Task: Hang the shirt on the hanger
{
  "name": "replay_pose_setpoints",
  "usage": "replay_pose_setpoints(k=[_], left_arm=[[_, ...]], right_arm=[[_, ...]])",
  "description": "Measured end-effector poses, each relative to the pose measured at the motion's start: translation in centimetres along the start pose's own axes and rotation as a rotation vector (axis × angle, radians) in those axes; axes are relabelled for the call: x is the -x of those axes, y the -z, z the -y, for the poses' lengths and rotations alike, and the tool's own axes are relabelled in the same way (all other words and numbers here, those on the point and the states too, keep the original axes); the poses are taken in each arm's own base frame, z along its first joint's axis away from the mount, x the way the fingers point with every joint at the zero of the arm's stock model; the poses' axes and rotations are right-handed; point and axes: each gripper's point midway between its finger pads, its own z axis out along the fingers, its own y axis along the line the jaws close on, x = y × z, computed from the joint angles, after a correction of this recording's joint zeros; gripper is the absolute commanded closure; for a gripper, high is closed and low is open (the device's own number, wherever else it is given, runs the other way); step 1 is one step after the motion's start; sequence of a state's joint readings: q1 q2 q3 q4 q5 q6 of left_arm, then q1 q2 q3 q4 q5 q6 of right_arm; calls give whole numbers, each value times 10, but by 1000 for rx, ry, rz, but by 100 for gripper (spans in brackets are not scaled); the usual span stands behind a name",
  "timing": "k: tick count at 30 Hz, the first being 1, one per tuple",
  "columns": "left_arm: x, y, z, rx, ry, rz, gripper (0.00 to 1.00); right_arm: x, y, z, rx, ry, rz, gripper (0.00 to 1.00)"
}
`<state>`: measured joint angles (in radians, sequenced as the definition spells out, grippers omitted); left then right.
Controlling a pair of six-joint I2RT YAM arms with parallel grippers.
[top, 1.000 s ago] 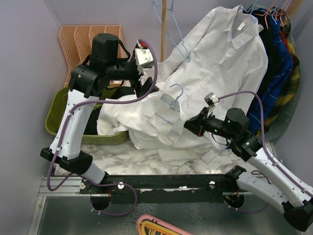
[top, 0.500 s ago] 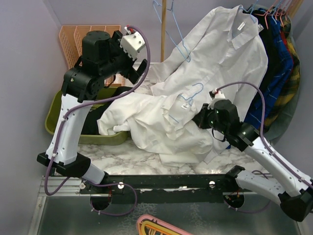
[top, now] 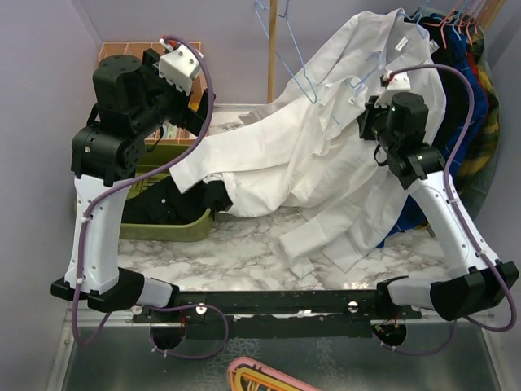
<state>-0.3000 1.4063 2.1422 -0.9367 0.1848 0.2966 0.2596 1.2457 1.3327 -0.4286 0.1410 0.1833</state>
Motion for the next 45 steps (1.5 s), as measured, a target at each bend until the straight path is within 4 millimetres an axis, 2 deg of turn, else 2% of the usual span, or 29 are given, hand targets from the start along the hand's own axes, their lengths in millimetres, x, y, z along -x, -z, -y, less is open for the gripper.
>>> replay_pose_setpoints(k=[7, 10, 14, 21, 27, 32, 33, 34, 35, 36, 37, 41, 43, 45], left_arm=[[-13, 5, 1, -1, 13, -29, 1], [-18, 6, 0, 3, 21, -45, 1], [-20, 6, -2, 5, 25, -50, 1], [-21, 7, -2, 0, 36, -47, 1], [-21, 7, -2, -8, 41, -46, 1], [-21, 7, -1, -11, 41, -45, 1], [-21, 7, -2, -11, 42, -45, 1], [-21, 7, -2, -11, 42, -45, 1], [-21, 7, -2, -10, 43, -45, 1], [-21, 7, -3, -8, 44, -46, 1], [-22, 7, -3, -8, 45, -47, 1], [-23, 7, -5, -3, 48, -49, 1], [-24, 7, -7, 0, 49, -51, 2], [-26, 7, -8, 2, 51, -55, 2]], right_arm=[[76, -26, -13, 68, 160, 128, 99], [108, -33, -12, 71, 207, 192, 99], [140, -33, -4, 56, 250, 256, 99], [192, -36, 25, -10, 283, 353, 99], [205, -51, 44, -44, 281, 366, 99], [198, -75, 45, -24, 275, 343, 98], [195, -78, 45, -19, 274, 337, 94], [192, -81, 43, -10, 270, 329, 85], [190, -83, 43, -4, 268, 323, 63], [187, -84, 41, 5, 258, 316, 28], [186, -85, 41, 9, 258, 313, 1], [172, -70, 46, -21, 189, 292, 1], [162, -54, 58, -99, 118, 283, 1], [156, -25, 77, -214, -1, 292, 1]])
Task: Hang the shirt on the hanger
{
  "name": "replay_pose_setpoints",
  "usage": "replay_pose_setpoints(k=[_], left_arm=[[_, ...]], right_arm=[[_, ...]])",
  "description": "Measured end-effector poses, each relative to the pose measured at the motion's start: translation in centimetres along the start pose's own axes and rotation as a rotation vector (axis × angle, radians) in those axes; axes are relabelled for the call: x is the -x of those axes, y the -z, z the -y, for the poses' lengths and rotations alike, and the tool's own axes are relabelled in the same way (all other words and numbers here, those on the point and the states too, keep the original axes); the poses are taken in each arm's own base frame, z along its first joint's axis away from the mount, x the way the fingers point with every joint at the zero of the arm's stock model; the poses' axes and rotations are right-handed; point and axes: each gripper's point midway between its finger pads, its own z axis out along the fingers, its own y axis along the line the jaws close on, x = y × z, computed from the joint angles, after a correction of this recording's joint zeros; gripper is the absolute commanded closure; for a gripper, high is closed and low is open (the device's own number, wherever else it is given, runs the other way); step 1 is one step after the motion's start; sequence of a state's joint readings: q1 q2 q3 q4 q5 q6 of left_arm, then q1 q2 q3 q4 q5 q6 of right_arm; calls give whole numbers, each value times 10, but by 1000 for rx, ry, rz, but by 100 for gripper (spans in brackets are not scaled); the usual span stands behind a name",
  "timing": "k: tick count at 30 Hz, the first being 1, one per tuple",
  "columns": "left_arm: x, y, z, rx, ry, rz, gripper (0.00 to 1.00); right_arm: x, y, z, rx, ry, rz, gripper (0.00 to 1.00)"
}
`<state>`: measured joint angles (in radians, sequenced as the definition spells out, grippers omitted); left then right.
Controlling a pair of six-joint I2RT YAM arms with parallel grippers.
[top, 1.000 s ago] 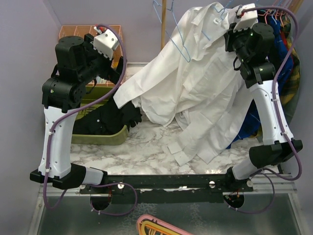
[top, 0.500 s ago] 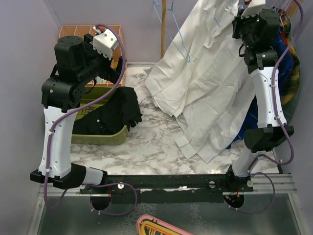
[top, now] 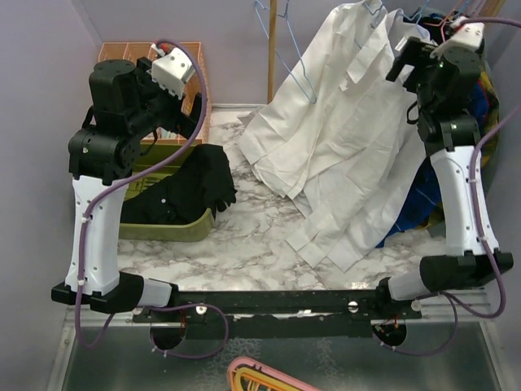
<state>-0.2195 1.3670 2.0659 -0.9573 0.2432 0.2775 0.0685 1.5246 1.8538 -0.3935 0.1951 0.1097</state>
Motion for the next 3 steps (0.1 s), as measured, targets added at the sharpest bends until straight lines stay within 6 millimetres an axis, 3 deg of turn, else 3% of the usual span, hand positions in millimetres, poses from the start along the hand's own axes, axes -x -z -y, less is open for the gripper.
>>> replay_pose_setpoints(k=[3], left_arm=[[-6, -2, -1, -1, 9, -15, 2]], right_arm=[[10, 40, 30, -168, -163, 9, 1]])
